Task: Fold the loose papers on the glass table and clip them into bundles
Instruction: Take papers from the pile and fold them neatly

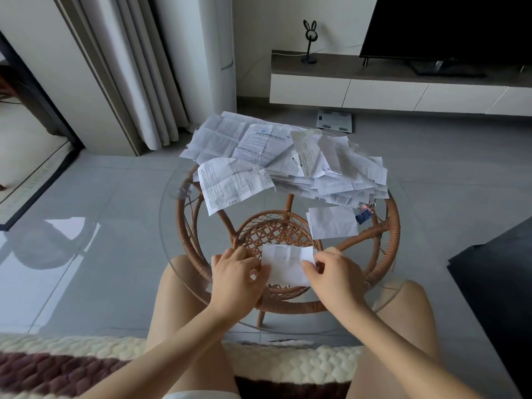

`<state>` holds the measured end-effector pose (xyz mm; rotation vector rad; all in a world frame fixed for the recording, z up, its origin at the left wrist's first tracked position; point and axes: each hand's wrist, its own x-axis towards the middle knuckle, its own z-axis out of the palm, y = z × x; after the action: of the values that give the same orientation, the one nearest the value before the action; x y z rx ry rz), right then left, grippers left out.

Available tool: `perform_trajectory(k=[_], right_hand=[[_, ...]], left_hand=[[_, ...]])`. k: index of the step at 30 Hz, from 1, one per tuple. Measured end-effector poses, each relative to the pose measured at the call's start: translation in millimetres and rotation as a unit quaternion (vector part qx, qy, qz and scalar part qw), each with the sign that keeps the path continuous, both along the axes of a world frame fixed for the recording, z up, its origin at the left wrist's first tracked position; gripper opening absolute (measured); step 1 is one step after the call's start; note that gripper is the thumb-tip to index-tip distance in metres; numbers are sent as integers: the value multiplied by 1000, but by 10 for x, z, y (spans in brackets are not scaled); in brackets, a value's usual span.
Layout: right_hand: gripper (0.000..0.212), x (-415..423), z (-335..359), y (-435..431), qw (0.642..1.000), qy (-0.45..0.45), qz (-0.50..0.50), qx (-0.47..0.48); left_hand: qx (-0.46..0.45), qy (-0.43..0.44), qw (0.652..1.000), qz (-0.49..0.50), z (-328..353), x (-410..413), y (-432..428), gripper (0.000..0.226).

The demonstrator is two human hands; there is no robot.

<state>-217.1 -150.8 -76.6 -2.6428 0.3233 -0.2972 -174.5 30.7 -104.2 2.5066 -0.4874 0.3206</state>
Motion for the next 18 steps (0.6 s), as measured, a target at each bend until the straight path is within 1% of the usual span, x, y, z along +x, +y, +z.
perform_trajectory(k=[4, 8, 11, 13, 16, 18], right_hand=[[44, -8, -54, 35, 1000, -7, -13, -20], [48, 27, -39, 40, 999, 7, -14, -32], [44, 50, -34, 14, 999, 26, -19, -24], [42, 61, -43, -2, 999, 24, -20, -26], [42, 73, -40, 1, 999, 19, -28, -26], [41, 72, -30, 4, 999, 22, -33, -29]], left_hand=[[47, 10, 998, 38, -28, 6, -48, 42], [92, 20, 994, 49, -4, 30, -102, 47], [116, 9, 992, 45, -31, 53, -100, 45], [112, -11, 993, 40, -46, 54, -87, 41], [80, -77, 994, -2, -39, 49, -96, 29], [62, -135, 985, -91, -36, 25, -102, 19]])
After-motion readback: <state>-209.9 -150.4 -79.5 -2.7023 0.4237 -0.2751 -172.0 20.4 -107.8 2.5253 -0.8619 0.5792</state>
